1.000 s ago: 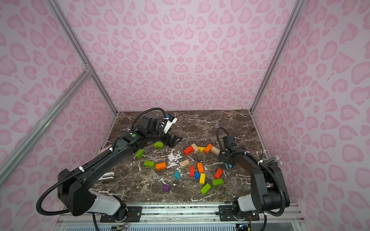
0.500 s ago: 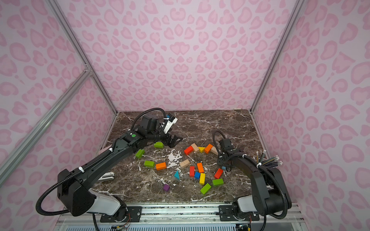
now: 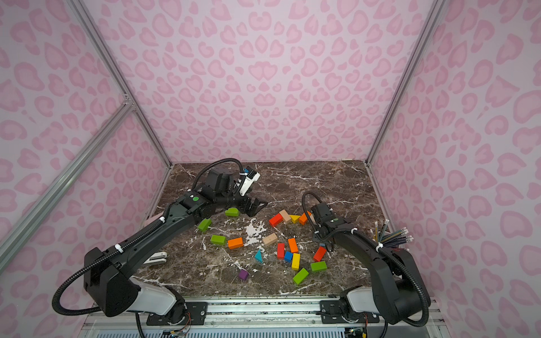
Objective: Assemble a heart with building blocks
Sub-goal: Pick up the building block from the center of the board, then assemble the building block at the center of the board.
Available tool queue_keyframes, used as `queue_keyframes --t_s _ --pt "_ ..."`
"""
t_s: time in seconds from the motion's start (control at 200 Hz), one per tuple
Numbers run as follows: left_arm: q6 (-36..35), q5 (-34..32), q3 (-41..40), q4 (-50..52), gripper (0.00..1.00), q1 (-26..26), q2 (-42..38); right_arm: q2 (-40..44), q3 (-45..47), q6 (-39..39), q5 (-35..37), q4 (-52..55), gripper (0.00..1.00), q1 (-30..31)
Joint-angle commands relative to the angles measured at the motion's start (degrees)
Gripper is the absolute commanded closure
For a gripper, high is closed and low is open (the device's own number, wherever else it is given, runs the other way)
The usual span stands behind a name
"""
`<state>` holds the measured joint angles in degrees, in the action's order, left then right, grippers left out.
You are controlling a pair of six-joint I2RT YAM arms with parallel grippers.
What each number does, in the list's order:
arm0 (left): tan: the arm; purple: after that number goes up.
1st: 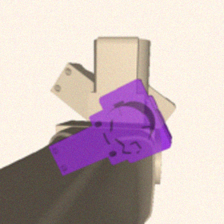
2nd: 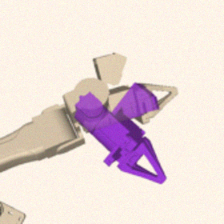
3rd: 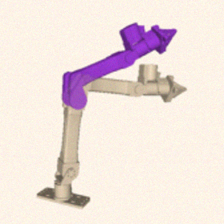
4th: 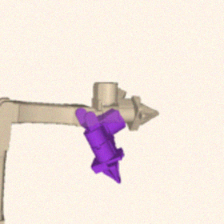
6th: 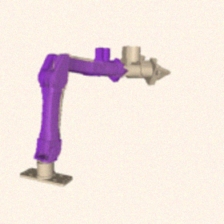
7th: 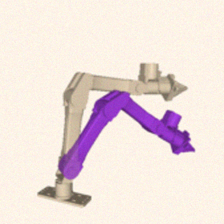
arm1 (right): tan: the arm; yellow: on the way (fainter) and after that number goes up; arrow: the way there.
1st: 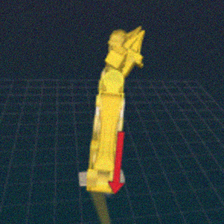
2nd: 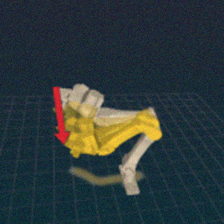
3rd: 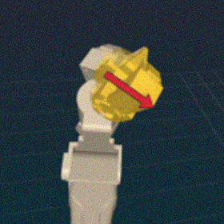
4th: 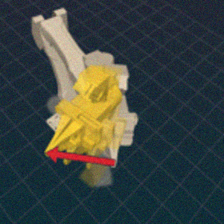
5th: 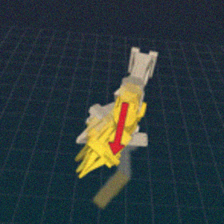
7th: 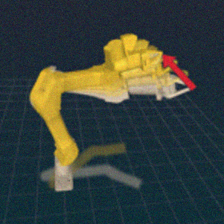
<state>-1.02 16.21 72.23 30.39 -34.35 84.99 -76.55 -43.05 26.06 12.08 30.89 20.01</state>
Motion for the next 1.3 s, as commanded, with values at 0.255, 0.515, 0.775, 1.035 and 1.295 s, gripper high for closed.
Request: queue_keyframes --t_s 0.255,0.515,0.775,1.035,1.295 --pt "1.62 -1.98 -0.86 -4.08 0.02 1.6 -2.78 -3.93 -8.84 -13.67 -8.3 -4.17 0.75 10.84" --pt "2.92 -3.74 -1.19 -5.08 0.03 5.79 -4.54 -12.41 -16.52 -18.34 -8.85 -5.18 0.75 15.92" --pt "3.66 -3.56 -1.61 -6.05 0.03 8.68 -5.63 -17.76 -19.58 -22.16 -11.07 -5.7 0.75 17.08" --pt "3.71 -4.69 -1.83 -6.22 0.03 8.95 -5.98 -20.68 -19.28 -23.49 -10.93 -6.4 0.75 17.52" --pt "3.91 -4.78 -1.94 -6.4 0.03 9.21 -5.8 -23.58 -19.75 -24.22 -10.45 -7.56 0.74 18.17"
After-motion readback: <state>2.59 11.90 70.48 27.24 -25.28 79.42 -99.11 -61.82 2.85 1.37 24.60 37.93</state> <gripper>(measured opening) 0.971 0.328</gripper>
